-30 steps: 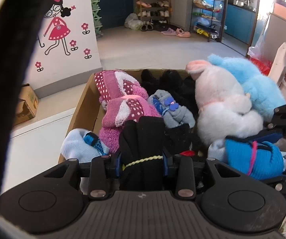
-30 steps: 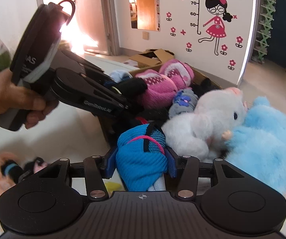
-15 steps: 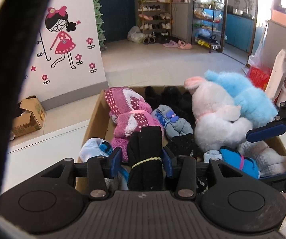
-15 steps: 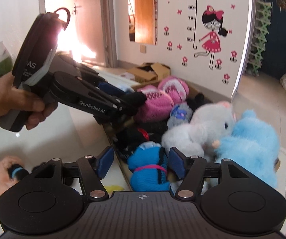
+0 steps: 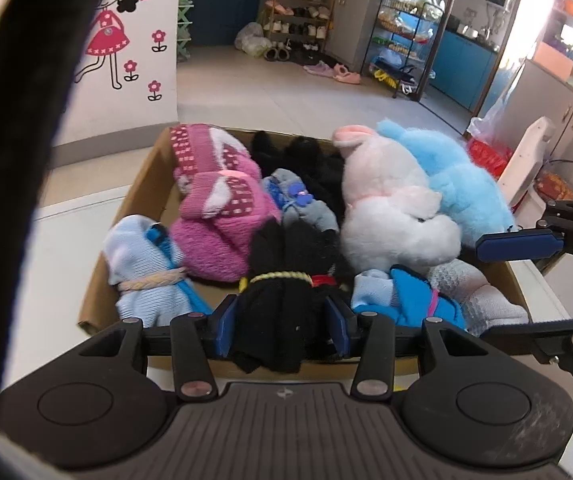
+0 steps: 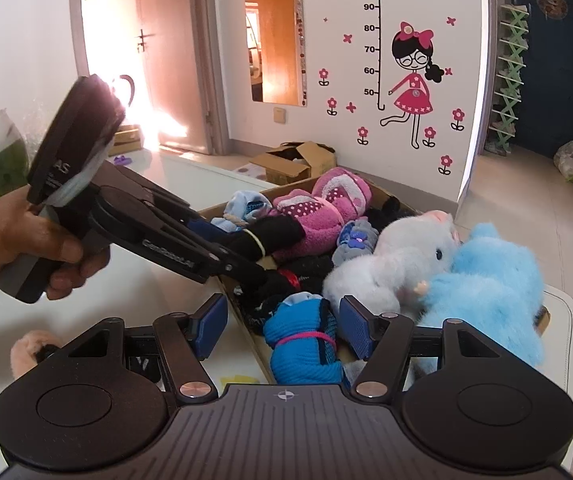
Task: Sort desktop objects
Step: 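Lower both sock bundles into the box and open both tools, then move left tool to the black-and-pink sock bundle while right tool reaches the pink pompom keychain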
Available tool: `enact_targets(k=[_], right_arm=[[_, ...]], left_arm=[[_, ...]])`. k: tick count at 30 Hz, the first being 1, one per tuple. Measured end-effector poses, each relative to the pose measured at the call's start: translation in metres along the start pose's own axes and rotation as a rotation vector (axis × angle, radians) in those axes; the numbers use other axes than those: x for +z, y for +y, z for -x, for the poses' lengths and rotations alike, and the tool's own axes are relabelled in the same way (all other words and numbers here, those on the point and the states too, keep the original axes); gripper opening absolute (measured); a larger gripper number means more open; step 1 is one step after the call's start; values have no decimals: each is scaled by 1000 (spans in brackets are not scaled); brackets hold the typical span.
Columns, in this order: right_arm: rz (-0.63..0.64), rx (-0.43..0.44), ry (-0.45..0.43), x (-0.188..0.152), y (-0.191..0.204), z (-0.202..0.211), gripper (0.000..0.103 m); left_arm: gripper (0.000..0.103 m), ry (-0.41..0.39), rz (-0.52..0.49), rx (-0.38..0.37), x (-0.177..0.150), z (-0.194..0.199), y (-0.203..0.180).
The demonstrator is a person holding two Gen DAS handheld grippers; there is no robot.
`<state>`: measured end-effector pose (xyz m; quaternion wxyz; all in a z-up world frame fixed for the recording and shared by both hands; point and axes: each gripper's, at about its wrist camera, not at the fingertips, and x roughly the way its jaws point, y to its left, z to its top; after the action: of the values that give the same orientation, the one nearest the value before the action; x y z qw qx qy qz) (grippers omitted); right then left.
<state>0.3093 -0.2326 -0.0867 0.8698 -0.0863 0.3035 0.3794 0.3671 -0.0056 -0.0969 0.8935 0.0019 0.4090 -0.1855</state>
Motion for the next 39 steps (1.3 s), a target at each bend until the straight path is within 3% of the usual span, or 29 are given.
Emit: enact_targets(k=[6,16,22,30,39], right_arm=[[-17,-3,-12,-4,-3,10,68],[-30,-1,-26,-17,14,36,70],[-30,-10,-23,-30,35,46,72],[-68,-40,-19,-48,53,47,72],[-104,-74,-57,-71,65,86,76]], left_arm=[[43,1,-35,34,3,-6,-16],[44,-75,-54,83,-8,41,-11],[44,-51,-128,78,-38,65,-17],[50,41,-167,76,-83,55,-15],[55,3,-192,63,-118,89,-14]])
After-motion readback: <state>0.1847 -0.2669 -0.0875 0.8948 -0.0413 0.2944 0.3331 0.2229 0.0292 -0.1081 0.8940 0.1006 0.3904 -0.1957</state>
